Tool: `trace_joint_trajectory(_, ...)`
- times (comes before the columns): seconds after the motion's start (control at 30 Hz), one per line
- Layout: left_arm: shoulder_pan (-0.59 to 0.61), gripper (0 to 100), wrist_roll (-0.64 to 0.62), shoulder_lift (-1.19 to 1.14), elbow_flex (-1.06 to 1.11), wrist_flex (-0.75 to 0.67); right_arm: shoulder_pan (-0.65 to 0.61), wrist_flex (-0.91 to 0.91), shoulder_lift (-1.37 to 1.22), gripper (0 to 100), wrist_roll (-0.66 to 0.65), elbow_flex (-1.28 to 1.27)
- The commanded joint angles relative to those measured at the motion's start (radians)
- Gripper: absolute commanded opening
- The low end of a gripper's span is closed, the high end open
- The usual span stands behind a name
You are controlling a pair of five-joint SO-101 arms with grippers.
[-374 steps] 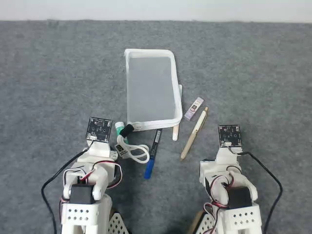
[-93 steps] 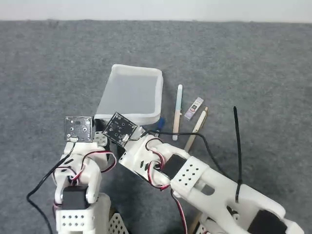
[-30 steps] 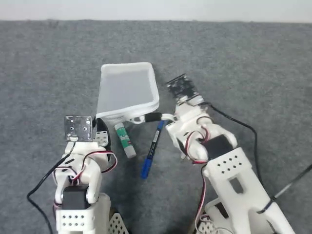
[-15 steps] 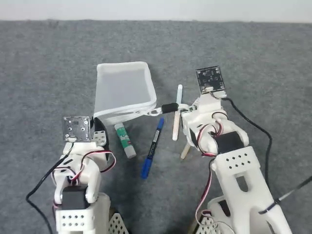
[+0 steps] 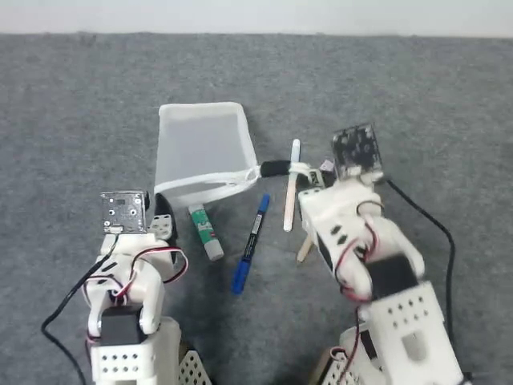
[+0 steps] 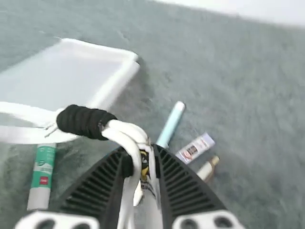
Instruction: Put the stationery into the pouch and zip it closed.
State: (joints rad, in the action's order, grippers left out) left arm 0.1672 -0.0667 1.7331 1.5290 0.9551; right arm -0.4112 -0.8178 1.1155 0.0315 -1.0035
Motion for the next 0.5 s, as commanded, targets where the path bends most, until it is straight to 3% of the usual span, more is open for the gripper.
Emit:
trace_joint_trajectory(0.0,0.006,23,-0.083,0.014,-0.064,-0.023,-0.041,0.012,0.159,0.7,-0.041,-0.023)
trace_joint_trajectory(0.1,0.003,29,-0.13,0.014,-0.054,-0.025,-0.064,-0.01,0.26,0.7,-0.063,-0.057)
trace_joint_trajectory(0.47,0.0,30,-0.127,0.009,0.008,-0.129,-0.114,-0.147,0.535,0.7,-0.069,-0.064)
